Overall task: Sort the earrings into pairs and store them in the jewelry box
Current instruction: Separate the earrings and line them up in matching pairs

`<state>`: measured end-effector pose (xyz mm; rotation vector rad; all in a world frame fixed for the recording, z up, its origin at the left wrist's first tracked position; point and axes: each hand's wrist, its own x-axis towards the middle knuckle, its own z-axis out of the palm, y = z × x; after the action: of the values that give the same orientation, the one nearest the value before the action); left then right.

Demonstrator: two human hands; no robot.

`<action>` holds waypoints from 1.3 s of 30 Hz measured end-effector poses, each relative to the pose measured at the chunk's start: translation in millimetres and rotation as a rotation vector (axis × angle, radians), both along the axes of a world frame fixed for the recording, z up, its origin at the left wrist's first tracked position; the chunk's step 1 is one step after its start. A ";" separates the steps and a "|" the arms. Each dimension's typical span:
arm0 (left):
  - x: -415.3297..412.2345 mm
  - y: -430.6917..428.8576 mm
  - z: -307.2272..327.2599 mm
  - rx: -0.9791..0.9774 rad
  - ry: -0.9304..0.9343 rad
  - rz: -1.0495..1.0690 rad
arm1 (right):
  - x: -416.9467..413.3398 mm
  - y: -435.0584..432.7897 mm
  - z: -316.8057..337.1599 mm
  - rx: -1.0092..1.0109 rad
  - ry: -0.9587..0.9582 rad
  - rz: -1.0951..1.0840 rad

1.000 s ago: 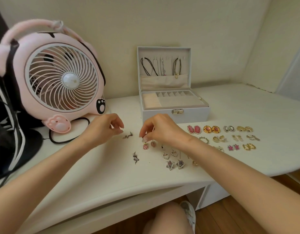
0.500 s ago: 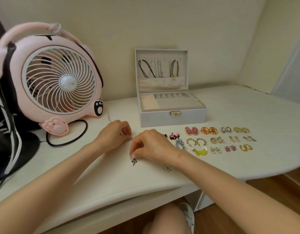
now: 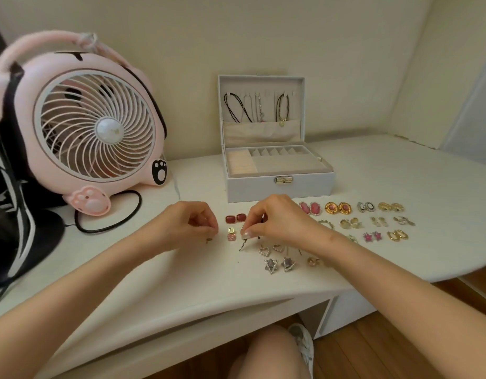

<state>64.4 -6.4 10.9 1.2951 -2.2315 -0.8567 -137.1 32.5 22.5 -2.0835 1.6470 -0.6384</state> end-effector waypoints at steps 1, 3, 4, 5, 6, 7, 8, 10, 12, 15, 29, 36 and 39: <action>-2.6 4.0 1.9 0.076 0.055 -0.021 | -0.8 1.1 0.0 0.010 -0.006 -0.005; -7.4 11.1 5.3 0.198 0.124 -0.049 | -1.8 3.0 0.1 0.046 -0.041 -0.005; -9.3 13.8 6.9 0.234 0.131 -0.062 | -2.4 4.2 0.7 0.075 -0.076 0.002; -10.5 15.7 8.4 0.258 0.124 -0.074 | -2.9 5.8 2.0 0.108 -0.116 0.013; -11.4 16.8 9.6 0.275 0.113 -0.083 | -3.6 7.4 3.8 0.140 -0.150 0.025; -12.2 17.6 10.7 0.288 0.104 -0.090 | -4.6 8.6 5.6 0.165 -0.174 0.036; -12.7 17.5 10.3 0.297 0.097 -0.094 | -5.6 9.3 7.0 0.183 -0.186 0.045; -14.8 17.2 7.1 0.313 0.092 -0.093 | -7.0 9.4 8.2 0.209 -0.186 0.057; -16.8 16.7 1.4 0.308 0.079 -0.102 | -7.2 9.5 7.8 0.242 -0.162 0.081; -19.6 15.9 -3.9 0.228 0.018 -0.115 | -6.6 10.2 4.8 0.284 -0.134 0.111; -26.0 11.3 -7.2 -0.071 -0.113 -0.093 | 0.4 -6.5 -9.6 0.102 0.062 0.014; -20.5 8.7 -5.6 -0.117 -0.100 -0.056 | -0.2 -4.8 0.9 -0.046 0.175 0.020; -21.6 11.7 -5.2 -0.105 -0.153 -0.090 | 1.6 -3.1 1.2 -0.041 0.234 0.042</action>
<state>42.8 5.3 5.6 1.2581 -2.4351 -0.6808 -135.5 29.4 23.7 -2.2895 1.7196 -0.4305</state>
